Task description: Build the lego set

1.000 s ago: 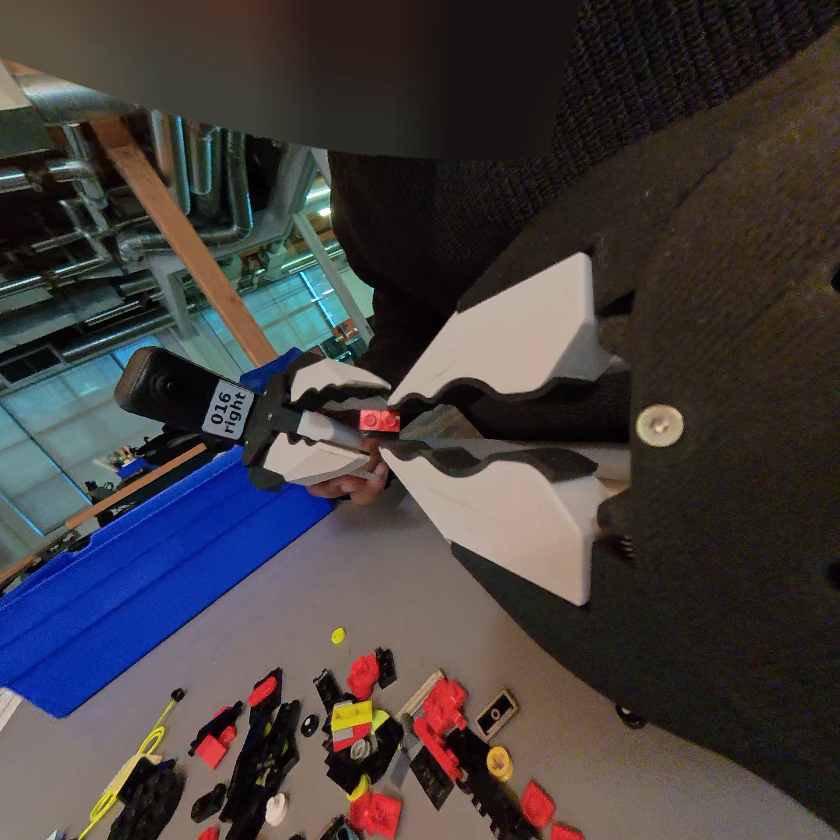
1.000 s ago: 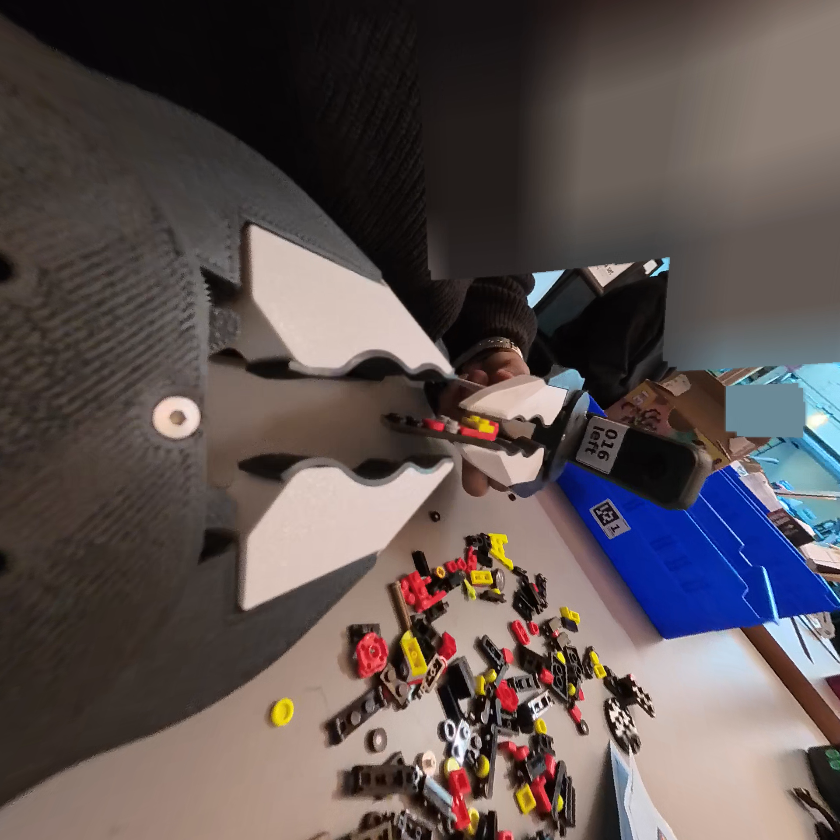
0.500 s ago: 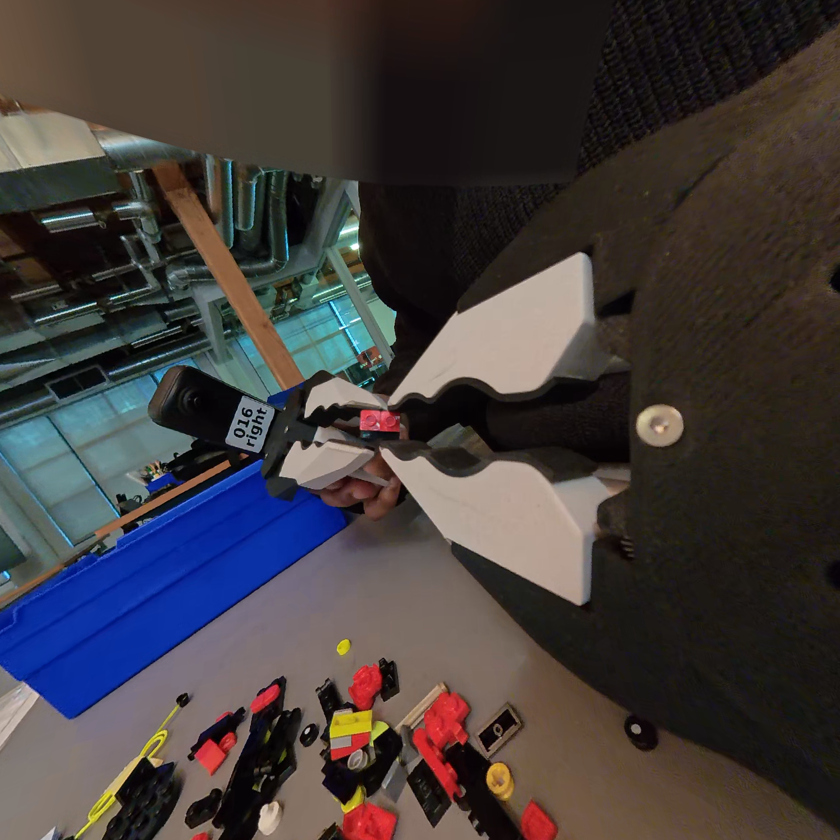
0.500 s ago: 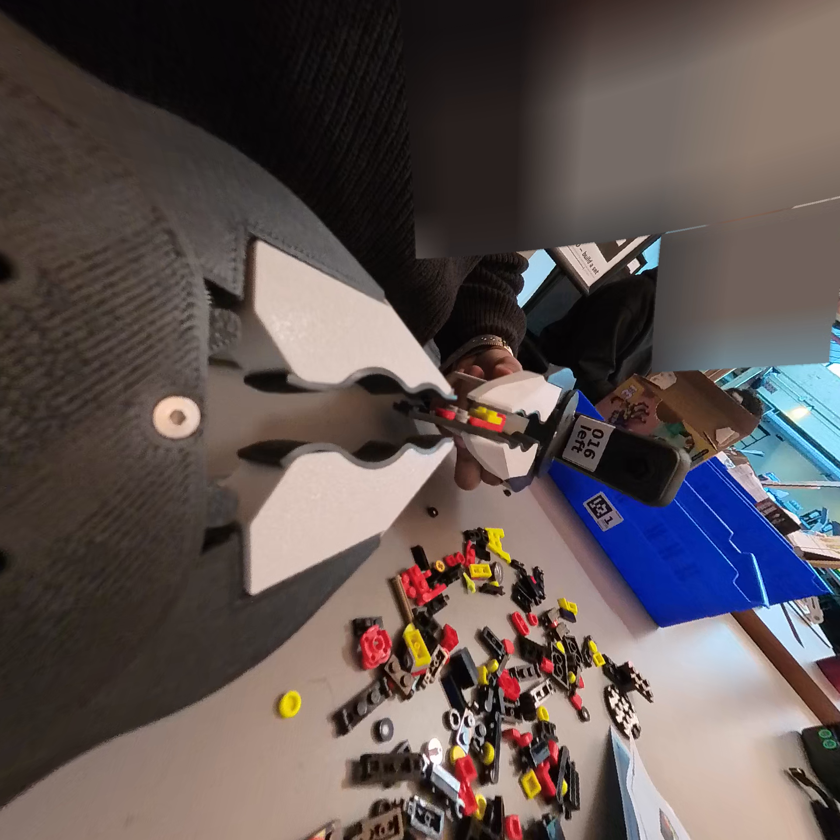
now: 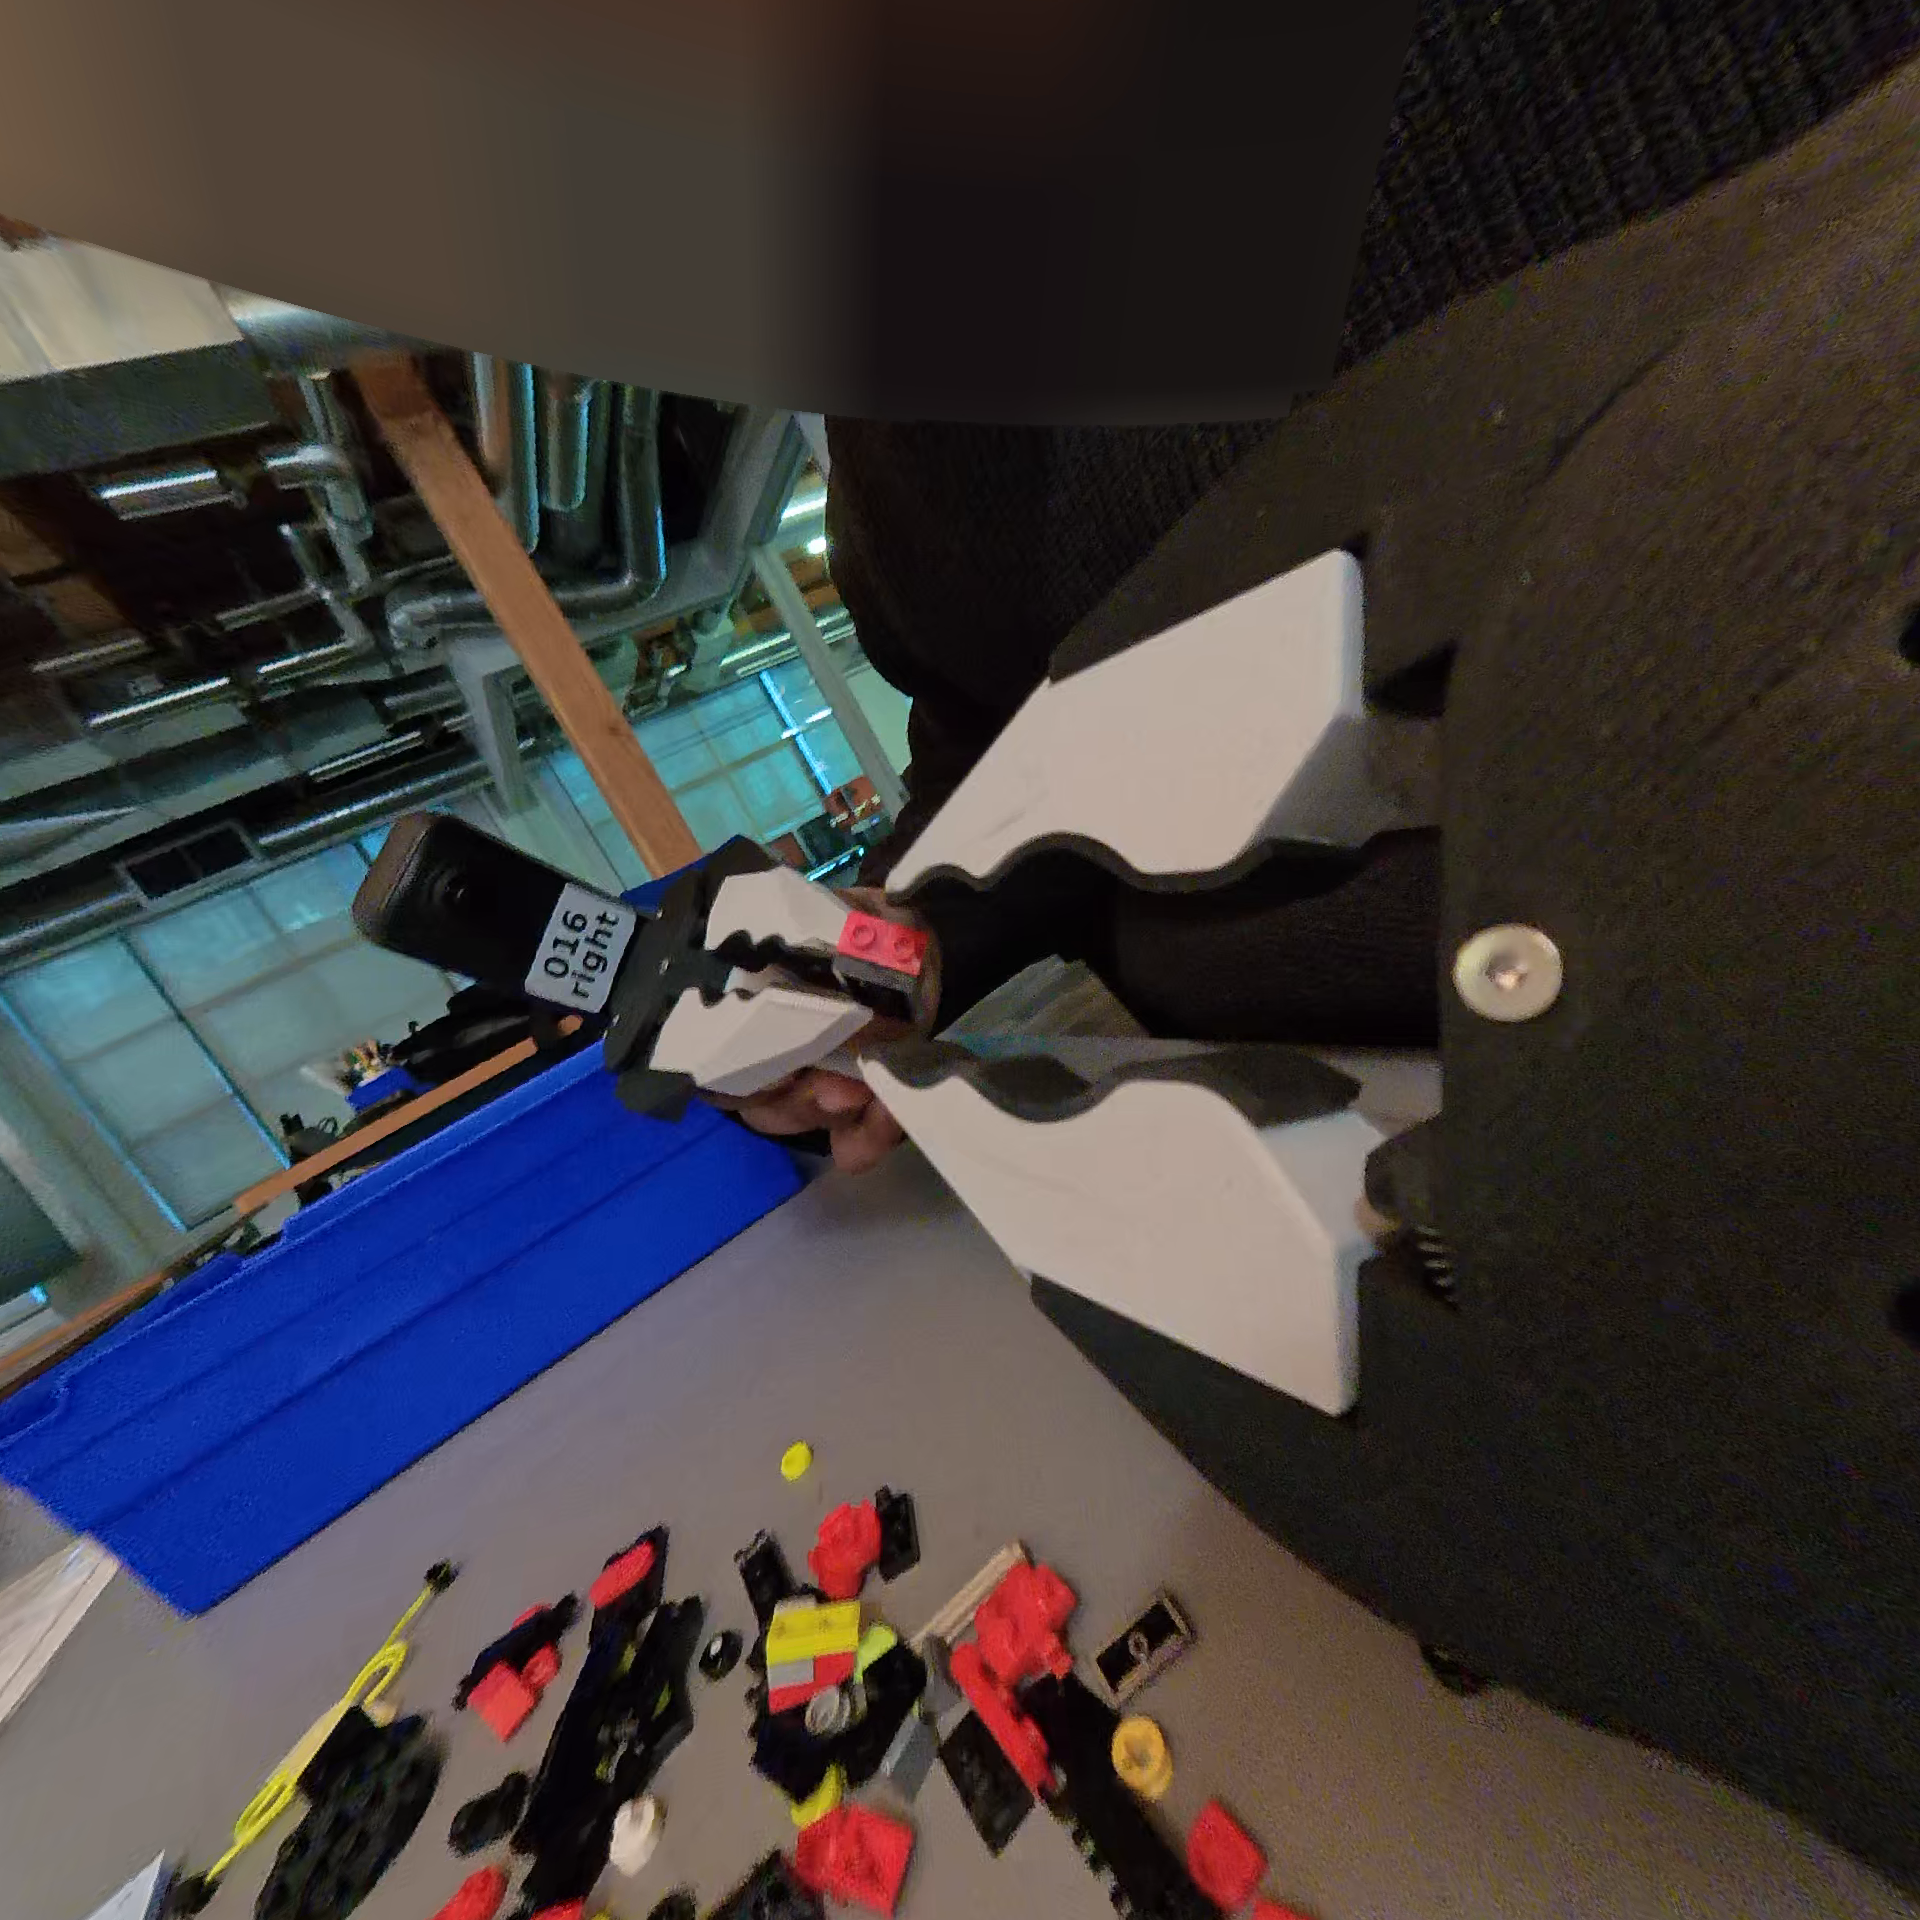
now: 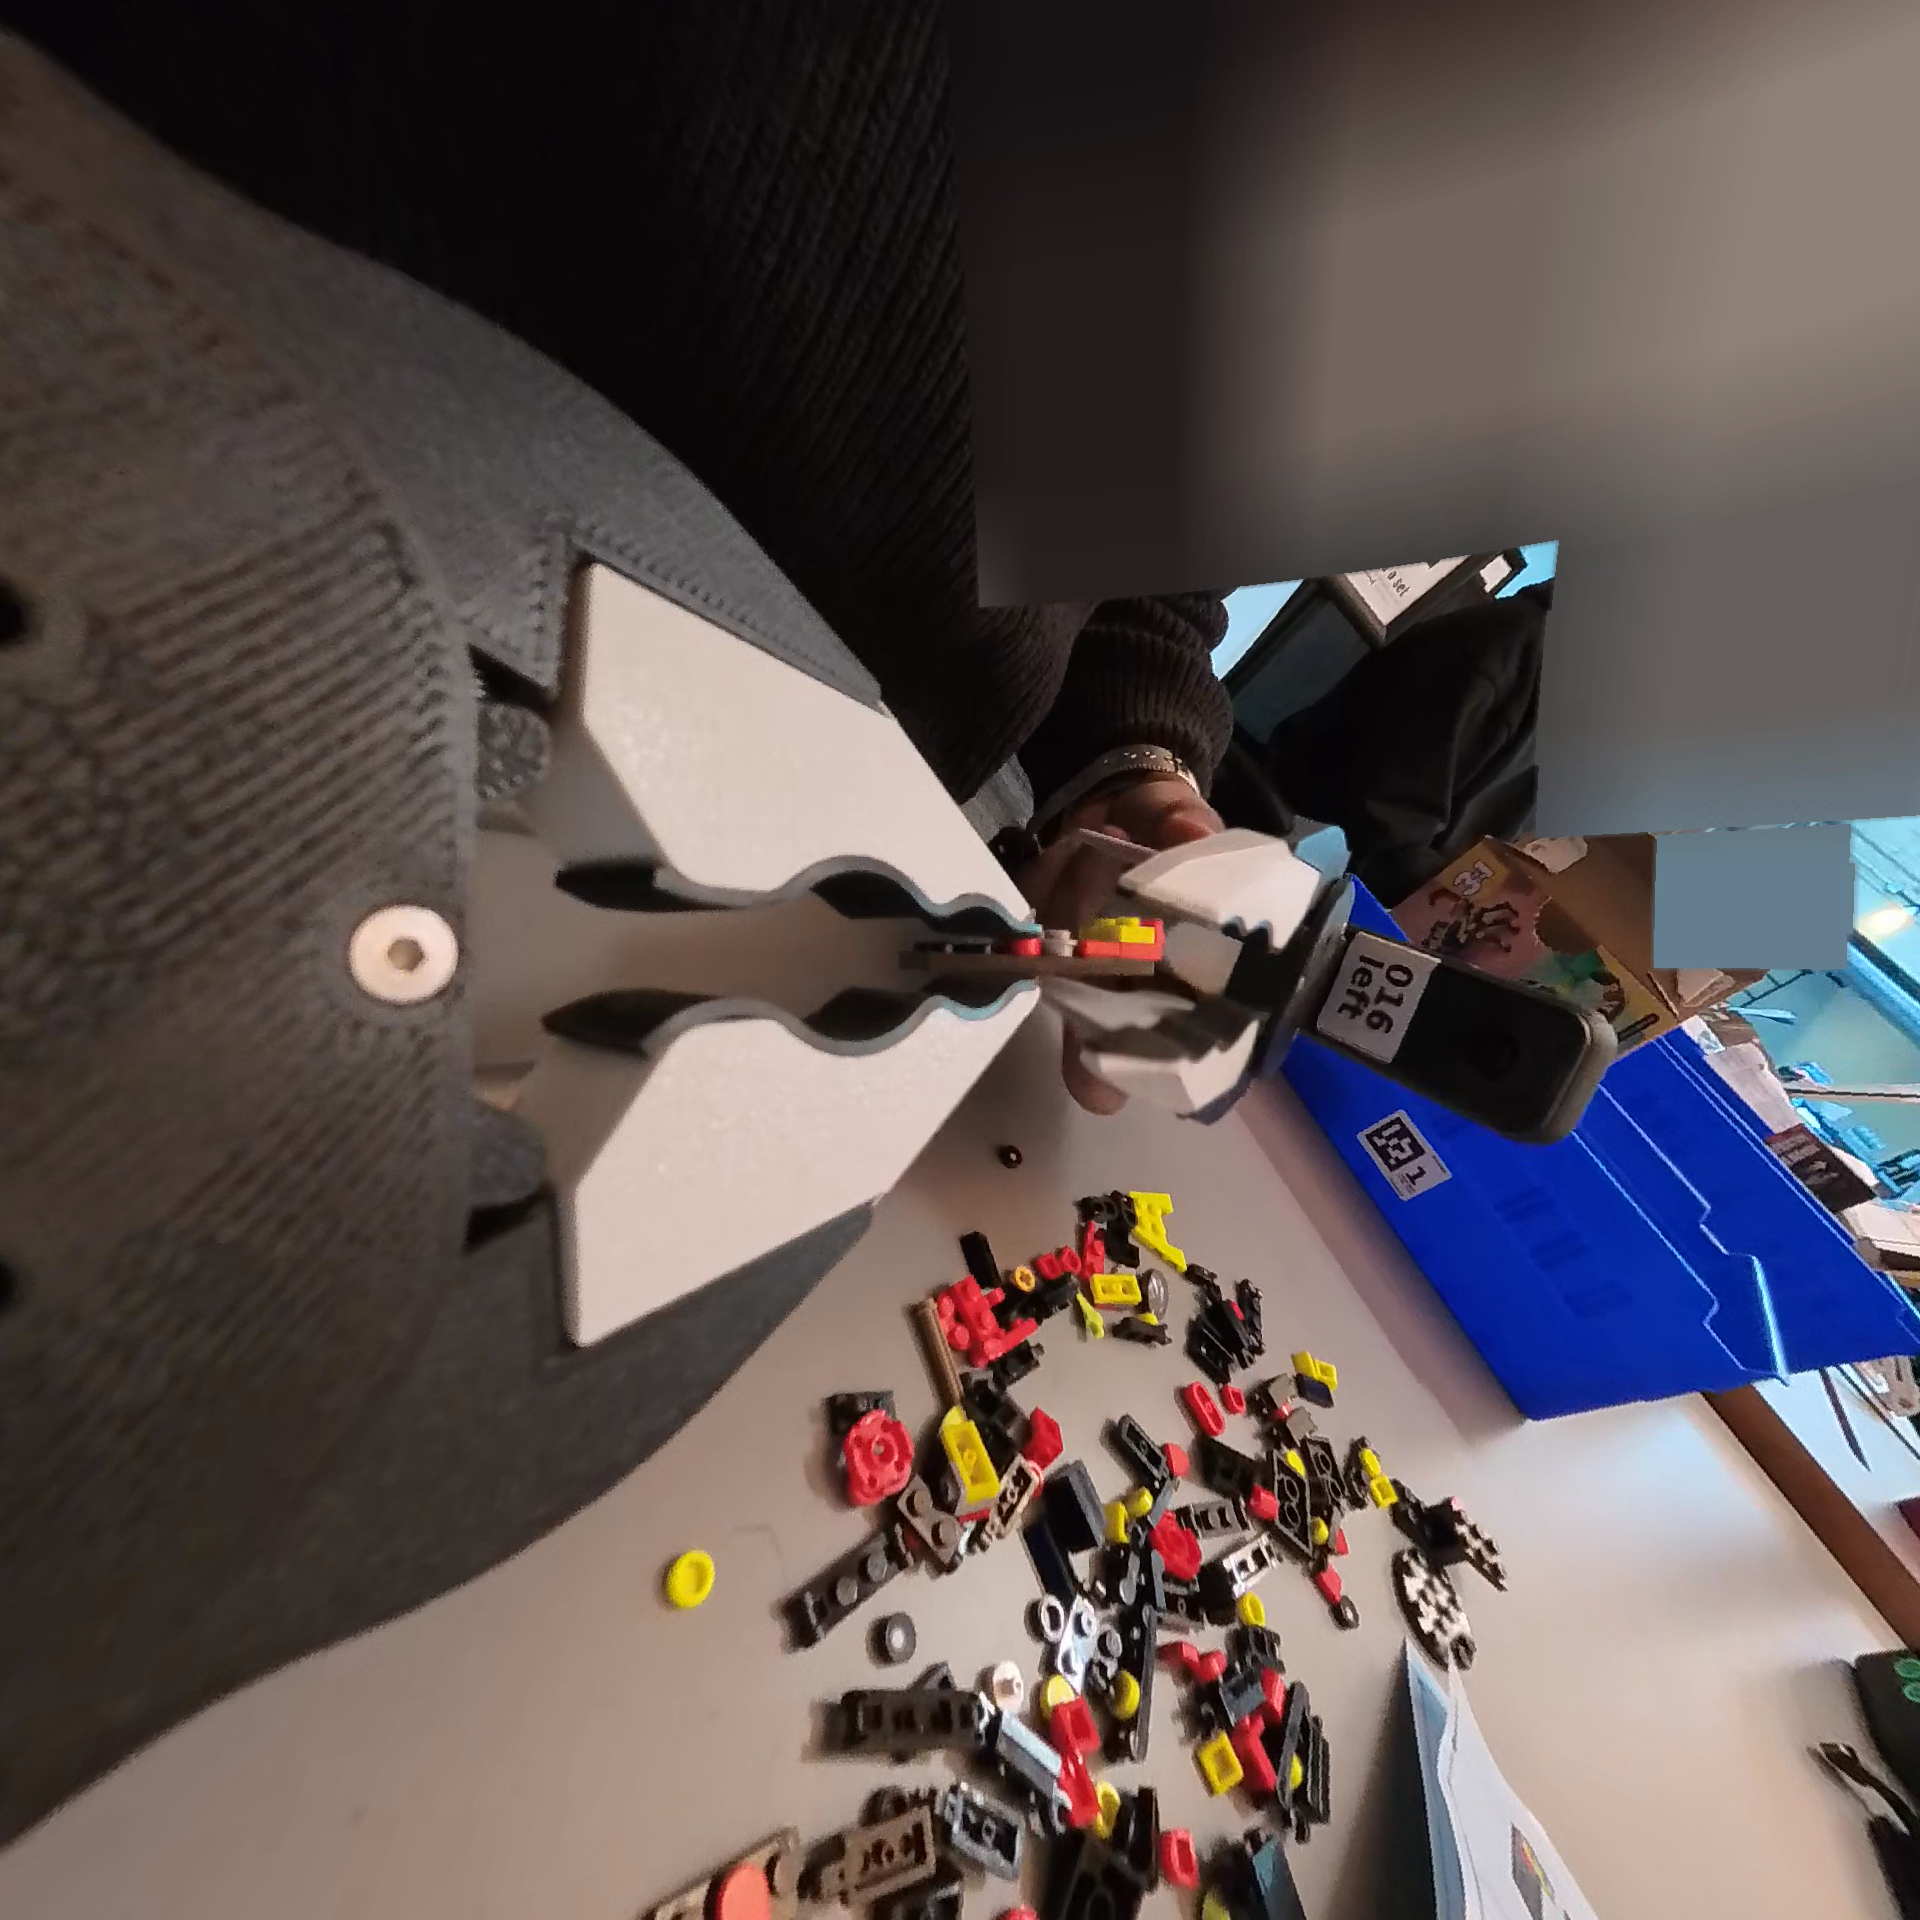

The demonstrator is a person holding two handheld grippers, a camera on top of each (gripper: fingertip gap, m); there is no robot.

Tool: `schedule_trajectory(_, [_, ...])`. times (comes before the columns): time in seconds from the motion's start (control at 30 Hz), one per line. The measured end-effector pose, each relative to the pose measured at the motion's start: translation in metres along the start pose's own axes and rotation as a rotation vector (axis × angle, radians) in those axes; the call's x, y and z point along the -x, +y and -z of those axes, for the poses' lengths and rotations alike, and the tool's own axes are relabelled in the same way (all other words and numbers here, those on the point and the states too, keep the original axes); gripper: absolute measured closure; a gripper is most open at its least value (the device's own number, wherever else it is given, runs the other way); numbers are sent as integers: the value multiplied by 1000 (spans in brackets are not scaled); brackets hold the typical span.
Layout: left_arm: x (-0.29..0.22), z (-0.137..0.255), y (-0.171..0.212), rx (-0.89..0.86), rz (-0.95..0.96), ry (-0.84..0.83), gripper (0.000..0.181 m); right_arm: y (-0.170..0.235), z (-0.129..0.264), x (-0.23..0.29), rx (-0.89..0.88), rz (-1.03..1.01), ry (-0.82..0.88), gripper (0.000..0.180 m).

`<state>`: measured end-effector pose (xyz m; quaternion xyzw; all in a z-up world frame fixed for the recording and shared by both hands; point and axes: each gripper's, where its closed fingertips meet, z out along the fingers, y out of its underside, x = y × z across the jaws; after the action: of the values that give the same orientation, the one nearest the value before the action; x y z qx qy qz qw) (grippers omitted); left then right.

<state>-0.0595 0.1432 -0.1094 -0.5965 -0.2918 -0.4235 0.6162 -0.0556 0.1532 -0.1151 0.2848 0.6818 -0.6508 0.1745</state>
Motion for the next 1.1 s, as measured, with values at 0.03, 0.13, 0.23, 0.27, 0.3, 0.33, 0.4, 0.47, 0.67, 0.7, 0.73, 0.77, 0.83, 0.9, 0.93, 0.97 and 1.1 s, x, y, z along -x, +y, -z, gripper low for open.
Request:
schedule_trajectory(0.03, [3, 2, -3, -13, -7, -25, 150, 0, 1, -1, 3, 2, 3, 175])
schedule_trajectory(0.13, [12, 9, -16, -79, -60, -108, 132, 10, 1, -10, 52, -5, 44, 175])
schedule_trajectory(0.23, [15, 15, -23, -105, -127, -169, 131, 31, -1, -26, 163, -33, 116, 175])
schedule_trajectory(0.27, [15, 16, -24, -105, -144, -180, 130, 36, -2, -31, 192, -35, 148, 175])
schedule_trajectory(0.3, [15, 15, -24, -103, -157, -187, 130, 40, -1, -37, 213, -35, 184, 175])
schedule_trajectory(0.33, [14, 15, -24, -101, -169, -191, 130, 44, -1, -43, 234, -39, 215, 175])
schedule_trajectory(0.4, [14, 16, -26, -110, -205, -209, 130, 52, 3, -52, 277, -61, 259, 175])
schedule_trajectory(0.47, [13, 19, -31, -133, -260, -241, 130, 58, 6, -59, 294, -100, 281, 175])
schedule_trajectory(0.67, [11, 23, -36, -152, -301, -265, 129, 50, 10, -63, 212, -218, 250, 175])
schedule_trajectory(0.7, [12, 22, -35, -149, -290, -260, 130, 52, 11, -64, 218, -225, 251, 175])
schedule_trajectory(0.73, [12, 22, -35, -148, -281, -255, 130, 53, 11, -64, 226, -230, 253, 175])
schedule_trajectory(0.77, [12, 22, -34, -147, -275, -252, 130, 54, 11, -65, 233, -229, 256, 175])
schedule_trajectory(0.83, [12, 23, -36, -158, -277, -256, 130, 58, 11, -66, 260, -218, 274, 175])
schedule_trajectory(0.9, [12, 27, -42, -193, -305, -282, 132, 63, 12, -70, 292, -202, 305, 170])
schedule_trajectory(0.93, [12, 30, -45, -208, -319, -295, 134, 65, 13, -71, 303, -196, 318, 168])
schedule_trajectory(0.97, [13, 32, -47, -219, -327, -305, 134, 65, 14, -72, 306, -193, 326, 166])
schedule_trajectory(1.1, [13, 35, -50, -241, -315, -311, 135, 59, 18, -75, 275, -183, 347, 166])
